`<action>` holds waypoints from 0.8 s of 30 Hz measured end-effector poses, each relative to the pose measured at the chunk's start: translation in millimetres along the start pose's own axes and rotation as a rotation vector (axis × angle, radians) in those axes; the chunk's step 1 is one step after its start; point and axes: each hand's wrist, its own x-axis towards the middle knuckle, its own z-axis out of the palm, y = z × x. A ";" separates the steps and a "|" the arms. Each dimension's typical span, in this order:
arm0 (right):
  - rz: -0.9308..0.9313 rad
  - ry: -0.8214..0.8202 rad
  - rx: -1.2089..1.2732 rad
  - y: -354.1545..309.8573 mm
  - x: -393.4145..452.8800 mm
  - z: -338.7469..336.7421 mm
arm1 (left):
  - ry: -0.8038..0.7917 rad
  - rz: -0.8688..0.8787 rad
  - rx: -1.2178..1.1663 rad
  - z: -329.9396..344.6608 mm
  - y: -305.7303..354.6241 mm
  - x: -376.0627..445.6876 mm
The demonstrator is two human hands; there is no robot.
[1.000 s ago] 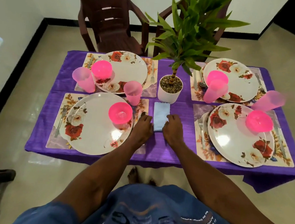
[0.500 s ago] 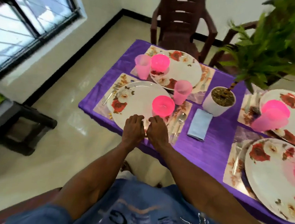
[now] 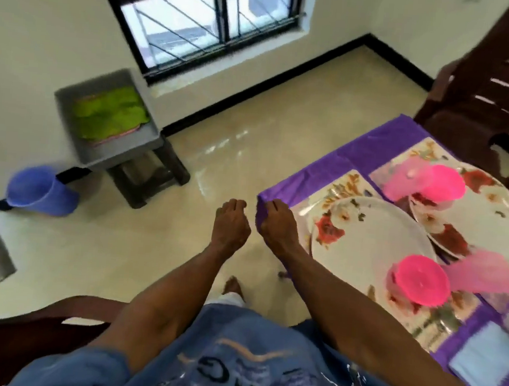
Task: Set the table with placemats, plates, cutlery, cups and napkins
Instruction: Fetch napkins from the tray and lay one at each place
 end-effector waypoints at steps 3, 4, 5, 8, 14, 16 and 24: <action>-0.056 -0.135 -0.104 -42.8 40.2 16.0 | -0.157 -0.158 0.052 -12.4 -54.8 16.4; -0.072 -0.204 -0.158 -55.7 53.8 24.3 | -0.190 -0.193 0.066 -17.1 -73.4 19.8; -0.075 -0.264 -0.208 -65.6 64.6 31.9 | -0.228 -0.223 0.083 -21.3 -89.9 21.6; -0.099 -0.401 -0.288 -91.1 92.6 53.1 | -0.329 -0.335 0.097 -31.4 -134.5 23.9; -0.236 -0.526 -0.325 -147.3 152.5 86.3 | -0.371 -0.557 0.006 -48.3 -204.2 41.5; -0.261 -0.550 -0.299 -166.4 172.4 99.4 | -0.368 -0.605 -0.020 -51.9 -221.3 51.0; -0.409 -0.621 -0.244 -247.9 303.6 156.7 | -0.320 -0.788 -0.074 -80.2 -316.1 135.6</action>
